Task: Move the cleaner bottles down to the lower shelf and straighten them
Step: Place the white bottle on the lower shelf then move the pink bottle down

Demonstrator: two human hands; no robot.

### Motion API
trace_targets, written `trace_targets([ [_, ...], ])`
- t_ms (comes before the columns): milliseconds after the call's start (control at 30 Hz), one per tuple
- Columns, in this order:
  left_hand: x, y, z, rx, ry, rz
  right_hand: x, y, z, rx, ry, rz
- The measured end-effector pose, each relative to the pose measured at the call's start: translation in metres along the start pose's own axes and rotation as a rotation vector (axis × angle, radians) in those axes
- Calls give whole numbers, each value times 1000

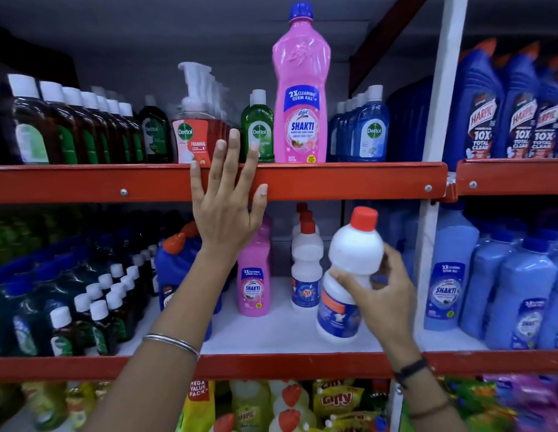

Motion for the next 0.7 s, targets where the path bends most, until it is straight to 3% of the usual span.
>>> trace_targets([
  [267,-1,-2,2,-22,-27,-35,-11,-69,-42,123,-115,58],
  [700,-3,2,0,-12,-3,10,-17,-84,-53,322,-133,132],
])
Point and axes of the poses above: each hand's wrist, its own x-axis away from the middle knuckle, its own y-axis out of the back of the hand, z = x × y, the point moved 7 cm from there along -x, towards the middle knuckle, and after that the axes turned 10 degrees about z, right-handed, at the moved point
